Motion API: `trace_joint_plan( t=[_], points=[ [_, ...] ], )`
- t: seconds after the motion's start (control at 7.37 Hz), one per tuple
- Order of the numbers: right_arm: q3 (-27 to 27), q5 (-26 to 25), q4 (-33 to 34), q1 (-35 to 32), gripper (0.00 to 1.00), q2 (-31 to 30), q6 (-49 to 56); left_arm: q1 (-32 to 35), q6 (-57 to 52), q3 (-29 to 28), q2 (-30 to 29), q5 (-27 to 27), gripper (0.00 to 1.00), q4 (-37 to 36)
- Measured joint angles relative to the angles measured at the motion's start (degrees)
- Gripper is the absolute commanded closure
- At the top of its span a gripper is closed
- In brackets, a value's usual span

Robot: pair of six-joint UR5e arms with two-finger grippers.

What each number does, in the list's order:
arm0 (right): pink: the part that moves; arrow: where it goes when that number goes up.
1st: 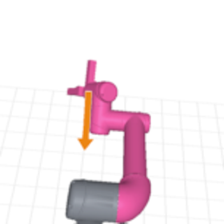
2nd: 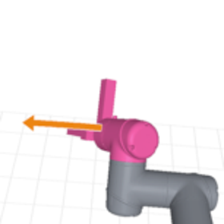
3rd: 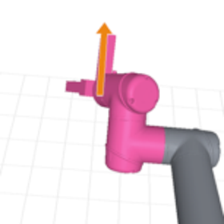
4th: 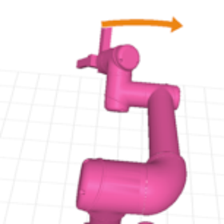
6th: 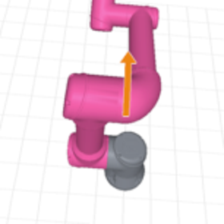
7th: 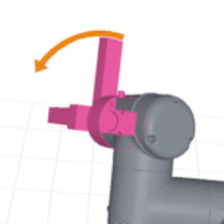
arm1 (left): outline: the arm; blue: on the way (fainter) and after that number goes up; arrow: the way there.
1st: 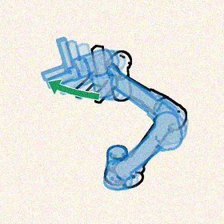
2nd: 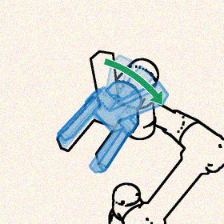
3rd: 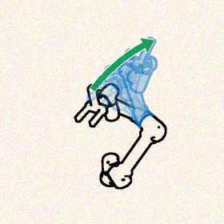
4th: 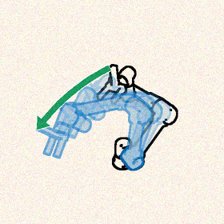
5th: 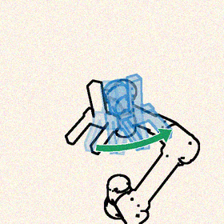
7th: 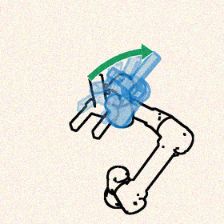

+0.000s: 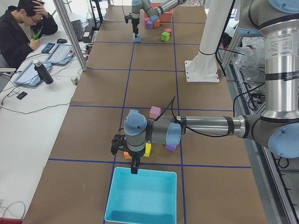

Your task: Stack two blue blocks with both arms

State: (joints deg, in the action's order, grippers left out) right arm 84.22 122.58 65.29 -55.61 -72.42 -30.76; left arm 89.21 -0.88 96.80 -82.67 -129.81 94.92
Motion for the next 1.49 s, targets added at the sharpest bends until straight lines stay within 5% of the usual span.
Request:
trace_joint_plan(
  t=[0.14,0.27,0.54,0.68,1.09,1.49],
  points=[
    [-1.0,-0.4,-0.1,0.3,0.00,-0.1,0.3,0.0,0.0,0.0,0.0,0.0,0.02,0.0],
    [-1.6,-1.0,-0.1,0.9,0.10,-0.1,0.3,0.0,0.0,-0.1,0.0,0.0,0.02,0.0],
    [-2.0,-2.1,-0.1,2.2,0.92,0.1,0.0,0.0,0.0,-0.2,0.1,0.0,0.02,0.0],
    [-2.0,-2.3,-0.1,2.5,1.00,0.3,0.0,0.0,0.0,-0.3,0.1,0.0,0.02,0.0],
    [1.0,-2.0,1.5,2.2,1.00,2.0,-1.0,0.0,0.0,-0.3,0.0,0.0,0.02,0.0],
    [3.9,-2.6,10.3,6.5,1.00,12.1,-17.9,0.0,0.0,-0.3,0.0,0.0,0.02,0.0]
  ],
)
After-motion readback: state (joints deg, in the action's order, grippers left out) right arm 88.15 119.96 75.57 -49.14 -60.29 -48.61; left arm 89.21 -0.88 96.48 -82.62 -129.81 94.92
